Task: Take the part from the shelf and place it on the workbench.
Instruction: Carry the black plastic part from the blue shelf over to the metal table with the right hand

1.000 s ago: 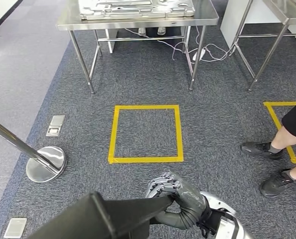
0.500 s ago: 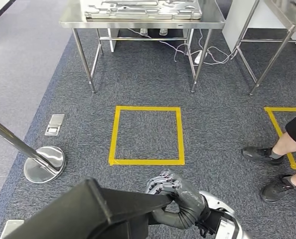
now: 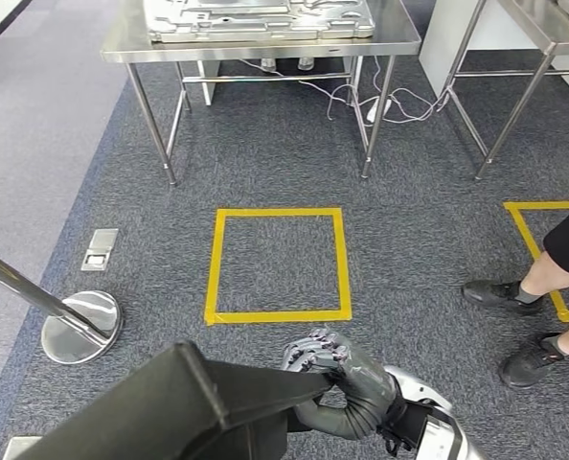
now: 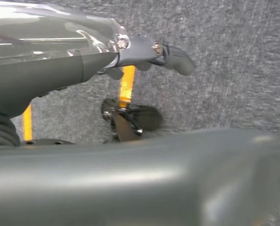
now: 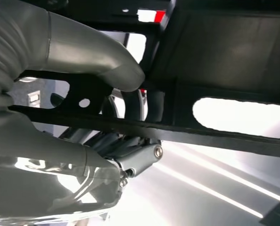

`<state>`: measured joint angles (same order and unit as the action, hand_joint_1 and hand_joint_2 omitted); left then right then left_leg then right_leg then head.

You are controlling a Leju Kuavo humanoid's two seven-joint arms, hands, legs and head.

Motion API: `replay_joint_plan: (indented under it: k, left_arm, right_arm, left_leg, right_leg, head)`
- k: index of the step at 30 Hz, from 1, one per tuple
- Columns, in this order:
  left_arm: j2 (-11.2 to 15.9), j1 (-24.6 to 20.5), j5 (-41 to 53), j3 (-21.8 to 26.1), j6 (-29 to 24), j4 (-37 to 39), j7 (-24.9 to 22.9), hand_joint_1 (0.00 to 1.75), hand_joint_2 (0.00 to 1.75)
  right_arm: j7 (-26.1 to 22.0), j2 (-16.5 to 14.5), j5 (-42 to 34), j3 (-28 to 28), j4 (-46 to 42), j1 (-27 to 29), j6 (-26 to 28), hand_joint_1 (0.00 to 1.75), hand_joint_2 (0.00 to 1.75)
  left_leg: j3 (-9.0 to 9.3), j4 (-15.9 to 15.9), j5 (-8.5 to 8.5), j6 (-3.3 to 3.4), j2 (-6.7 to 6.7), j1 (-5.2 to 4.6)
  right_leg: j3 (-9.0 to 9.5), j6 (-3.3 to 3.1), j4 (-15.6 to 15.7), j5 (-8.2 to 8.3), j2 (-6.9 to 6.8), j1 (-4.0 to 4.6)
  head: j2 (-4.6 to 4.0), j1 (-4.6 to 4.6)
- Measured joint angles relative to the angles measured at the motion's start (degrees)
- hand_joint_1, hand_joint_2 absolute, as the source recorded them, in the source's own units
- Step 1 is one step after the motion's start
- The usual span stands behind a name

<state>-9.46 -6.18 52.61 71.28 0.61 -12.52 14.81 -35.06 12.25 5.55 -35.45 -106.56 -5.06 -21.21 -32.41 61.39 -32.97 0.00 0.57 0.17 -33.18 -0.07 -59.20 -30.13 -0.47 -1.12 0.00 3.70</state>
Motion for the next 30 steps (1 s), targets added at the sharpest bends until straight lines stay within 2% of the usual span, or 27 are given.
replay_joint_plan:
  k: [1, 3, 4, 5, 6, 8, 9, 10, 12, 13, 17, 19, 21, 26, 30]
  left_arm:
    - [0.0, -0.03, 0.0, 0.0, 0.0, 0.0, 0.01, 0.0, 1.75]
    - [0.01, 0.03, 0.0, 0.01, 0.0, 0.0, 0.01, 0.0, 1.75]
    - [0.01, 0.09, 0.0, 0.01, 0.0, 0.0, 0.01, 0.0, 1.75]
    - [0.02, 0.15, 0.0, 0.02, 0.0, 0.0, 0.01, 0.0, 1.75]
    - [0.02, 0.18, 0.0, 0.03, 0.0, 0.0, 0.01, 0.0, 1.75]
    - [0.03, 0.21, 0.0, 0.05, 0.0, 0.0, 0.01, 0.0, 1.75]
    - [0.03, 0.21, 0.02, 0.05, 0.0, 0.0, 0.01, 0.0, 1.75]
    - [0.04, 0.22, 0.07, 0.05, -0.01, 0.0, 0.01, 0.0, 1.75]
    - [0.04, 0.26, 0.15, 0.06, -0.01, 0.0, 0.01, 0.0, 1.75]
    - [0.04, 0.27, 0.17, 0.07, -0.01, 0.0, 0.01, 0.0, 1.75]
    - [0.08, 0.18, 0.02, 0.1, -0.01, -0.01, 0.04, 0.0, 1.75]
    - [0.08, 0.17, 0.05, 0.11, 0.0, 0.0, 0.03, 0.0, 1.75]
    - [0.08, 0.14, 0.14, 0.11, 0.0, 0.0, 0.03, 0.0, 1.75]
    - [0.08, 0.14, 0.17, 0.11, 0.0, 0.0, 0.03, 0.0, 1.75]
    - [0.08, 0.14, 0.2, 0.11, 0.0, 0.0, 0.01, 0.0, 1.75]
  right_arm:
    - [0.0, -0.07, -0.01, 0.0, -0.01, -0.02, -0.02, 1.75, 1.75]
    - [0.0, -0.12, -0.01, 0.0, 0.01, 0.01, -0.11, 1.75, 1.75]
    - [0.0, -0.13, -0.03, 0.0, 0.02, 0.04, -0.21, 1.75, 1.75]
    - [0.0, -0.13, -0.05, 0.0, 0.03, 0.07, -0.34, 1.75, 1.75]
    - [0.0, -0.14, -0.08, 0.0, 0.03, 0.08, -0.46, 1.75, 1.75]
    - [-0.01, -0.16, -0.13, 0.0, 0.03, 0.08, -0.57, 1.75, 1.75]
    - [-0.01, -0.18, -0.15, 0.0, 0.03, 0.04, -0.58, 1.75, 1.75]
    - [-0.01, -0.21, -0.16, 0.0, 0.02, 0.03, -0.6, 1.75, 1.75]
    - [-0.03, -0.29, -0.16, 0.0, 0.01, 0.02, -0.6, 1.75, 1.75]
    - [-0.03, -0.32, -0.12, 0.0, -0.01, 0.06, -0.6, 1.75, 1.75]
    - [0.02, -0.32, 0.22, 0.0, 0.01, -0.02, -0.56, 1.75, 1.75]
    - [0.02, -0.32, 0.22, 0.0, 0.01, -0.01, -0.56, 1.75, 1.75]
    - [0.0, -0.32, 0.17, 0.0, 0.01, -0.01, -0.56, 1.75, 1.75]
    - [-0.06, -0.32, 0.05, 0.0, 0.01, 0.0, -0.56, 1.75, 1.75]
    - [-0.12, -0.32, 0.0, 0.0, 0.01, 0.01, -0.62, 1.75, 1.75]
  left_leg:
    - [-1.13, 2.43, -1.42, -0.34, -0.05, 0.12]
    - [-4.78, 9.57, -4.49, -0.88, -0.09, 0.39]
    - [-6.35, 12.39, -5.19, -1.06, -0.09, 0.51]
    - [-7.12, 13.41, -4.8, -1.15, -0.09, 0.59]
    - [-6.81, 12.19, -3.31, -1.15, -0.11, 0.66]
    - [-3.84, 5.24, 0.97, -0.95, -0.64, 0.78]
    - [-2.39, 2.0, 2.36, -0.8, -1.12, 0.76]
    - [-1.44, -0.13, 2.92, -0.62, -1.54, 0.7]
    - [-0.99, -1.27, 2.66, -0.19, -1.89, 0.44]
    - [-0.92, -1.46, 2.6, -0.03, -1.82, 0.42]
    - [-0.6, -1.88, 2.69, 0.25, -1.74, 0.44]
    - [-0.52, -1.87, 2.61, 0.41, -1.74, 0.37]
    - [-0.49, -1.85, 2.55, 0.55, -1.74, 0.32]
    - [-0.49, -1.79, 2.46, 0.72, -1.73, 0.16]
    - [-0.45, -1.79, 2.45, 0.72, -1.74, 0.24]
  right_leg:
    - [0.08, -0.2, 0.08, -0.01, 0.05, -0.17]
    - [0.12, -0.41, 0.08, -0.13, 0.25, -0.23]
    - [0.17, -0.41, 0.07, -0.19, 0.41, -0.24]
    - [0.27, -0.36, 0.06, -0.27, 0.63, -0.26]
    - [0.46, -0.25, 0.06, -0.39, 0.9, -0.3]
    - [1.01, 0.12, 0.07, -0.72, 1.42, -0.43]
    - [1.16, 0.39, 0.02, -0.89, 1.69, -0.42]
    - [1.15, 0.71, -0.01, -0.97, 1.9, -0.41]
    - [1.03, 1.44, 0.17, -0.91, 2.28, -0.42]
    - [1.1, 1.55, 0.3, -0.89, 2.35, -0.46]
    - [1.75, 0.42, 0.83, -0.89, 2.3, -0.45]
    - [1.98, 0.54, 1.16, -0.79, 2.31, -0.46]
    - [2.09, 0.84, 1.41, -0.68, 2.31, -0.49]
    - [2.15, 2.21, 1.63, -0.68, 2.3, -0.67]
    - [2.12, 2.3, 1.6, -0.72, 2.3, -0.57]
  head:
    - [0.0, 0.01]
    - [0.0, 0.01]
    - [0.0, 0.01]
    - [0.0, 0.02]
    - [0.0, 0.02]
    - [0.0, 0.01]
    - [0.0, 0.02]
    - [0.0, 0.02]
    - [0.0, 0.01]
    - [0.0, 0.0]
    - [0.0, -0.02]
    - [0.0, -0.02]
    - [0.0, -0.03]
    - [0.0, -0.03]
    - [0.0, -0.02]
